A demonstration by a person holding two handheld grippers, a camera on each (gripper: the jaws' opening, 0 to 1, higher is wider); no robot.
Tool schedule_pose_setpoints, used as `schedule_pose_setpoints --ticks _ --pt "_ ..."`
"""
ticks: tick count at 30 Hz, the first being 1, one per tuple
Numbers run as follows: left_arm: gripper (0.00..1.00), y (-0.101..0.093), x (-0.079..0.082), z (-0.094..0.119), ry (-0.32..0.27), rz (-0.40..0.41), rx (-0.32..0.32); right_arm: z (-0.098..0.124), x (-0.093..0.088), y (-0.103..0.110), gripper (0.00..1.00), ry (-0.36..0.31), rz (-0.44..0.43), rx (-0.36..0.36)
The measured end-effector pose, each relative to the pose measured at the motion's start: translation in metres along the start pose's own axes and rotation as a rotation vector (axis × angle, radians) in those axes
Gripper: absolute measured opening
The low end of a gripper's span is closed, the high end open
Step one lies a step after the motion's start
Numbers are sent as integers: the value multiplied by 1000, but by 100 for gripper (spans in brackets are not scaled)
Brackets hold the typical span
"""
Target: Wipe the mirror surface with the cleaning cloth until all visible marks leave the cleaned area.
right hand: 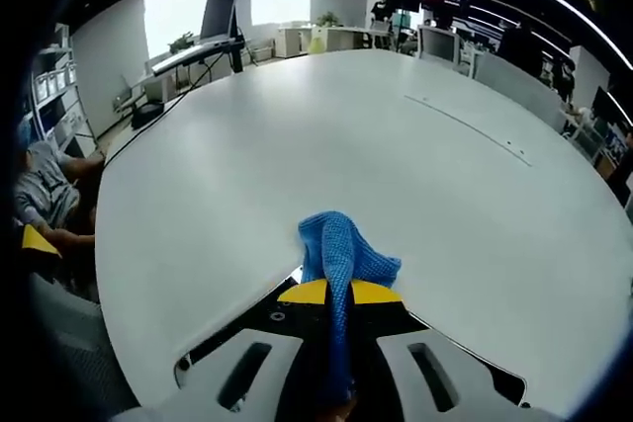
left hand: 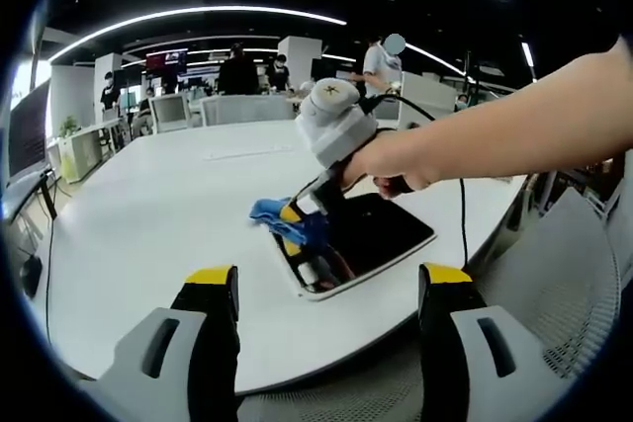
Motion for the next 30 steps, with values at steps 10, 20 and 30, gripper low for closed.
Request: schedule_pose_setpoints --ticks 10,20,30 --pt "72 1 1 0 -6 0 1 10 -10 -15 0 24 2 -28" --pt "72 1 1 0 -5 -1 4 21 -20 -24 0 44 22 -58" --pt "72 1 1 -1 3 -1 2 18 -17 -27 0 69 130 -32"
Point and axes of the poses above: the point that each gripper's makers call its tool centre point, and the gripper's own axes: z roughly backward along the fingers, y roughly to its left, x roughly out of its top, the point moved 5 cm from there along z, roughly backward along the fingers, and after that the axes turned 6 degrees about x, right-handed, at the moved point
